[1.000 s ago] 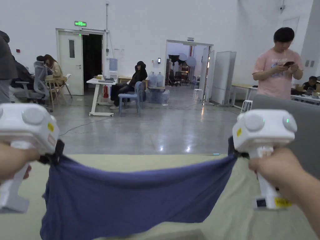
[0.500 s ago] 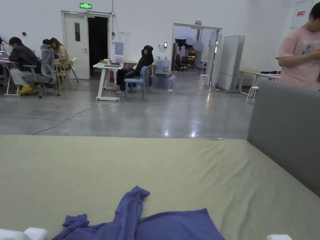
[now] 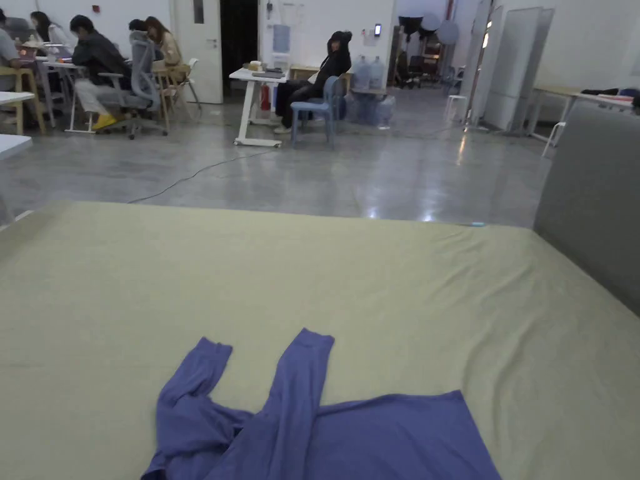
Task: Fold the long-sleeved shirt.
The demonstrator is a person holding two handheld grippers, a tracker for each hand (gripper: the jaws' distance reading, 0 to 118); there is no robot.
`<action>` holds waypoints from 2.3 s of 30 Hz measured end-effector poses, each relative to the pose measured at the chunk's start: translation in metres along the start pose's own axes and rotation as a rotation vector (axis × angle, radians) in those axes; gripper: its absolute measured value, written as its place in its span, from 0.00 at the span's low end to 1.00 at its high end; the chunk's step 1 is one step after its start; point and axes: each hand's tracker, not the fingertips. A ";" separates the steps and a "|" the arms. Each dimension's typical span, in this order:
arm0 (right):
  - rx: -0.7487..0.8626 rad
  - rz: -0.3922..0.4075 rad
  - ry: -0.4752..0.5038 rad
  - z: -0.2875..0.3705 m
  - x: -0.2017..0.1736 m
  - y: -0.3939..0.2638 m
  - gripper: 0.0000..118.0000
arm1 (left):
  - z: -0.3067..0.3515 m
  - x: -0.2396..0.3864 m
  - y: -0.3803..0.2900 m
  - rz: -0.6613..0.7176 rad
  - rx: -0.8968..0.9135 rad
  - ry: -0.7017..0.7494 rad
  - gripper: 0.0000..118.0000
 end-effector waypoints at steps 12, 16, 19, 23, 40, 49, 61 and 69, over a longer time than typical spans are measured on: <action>-0.133 0.005 0.005 -0.036 -0.004 0.003 0.03 | -0.043 -0.019 -0.019 0.181 0.004 -0.012 0.00; -0.178 -0.005 0.054 -0.011 0.018 0.028 0.72 | 0.009 -0.020 -0.020 0.308 0.178 -0.095 1.00; -0.026 -0.078 0.096 0.045 0.022 0.050 0.80 | 0.061 -0.007 -0.029 0.285 0.348 -0.107 1.00; 0.106 -0.109 0.197 0.080 0.006 0.063 0.78 | 0.073 0.018 -0.044 0.245 0.309 -0.079 0.76; -0.014 -0.138 0.503 -0.106 -0.192 0.348 0.99 | 0.045 -0.004 -0.021 0.323 0.292 -0.051 0.00; -0.315 -0.117 0.133 -0.213 -0.275 0.432 0.23 | 0.037 -0.015 -0.012 0.341 0.284 -0.028 0.00; 0.052 0.112 0.388 -0.046 -0.234 0.378 0.00 | 0.049 -0.023 -0.036 0.379 0.285 -0.059 0.00; 0.108 0.149 0.542 0.094 -0.183 0.211 0.00 | 0.067 -0.016 -0.054 0.373 0.298 -0.067 0.00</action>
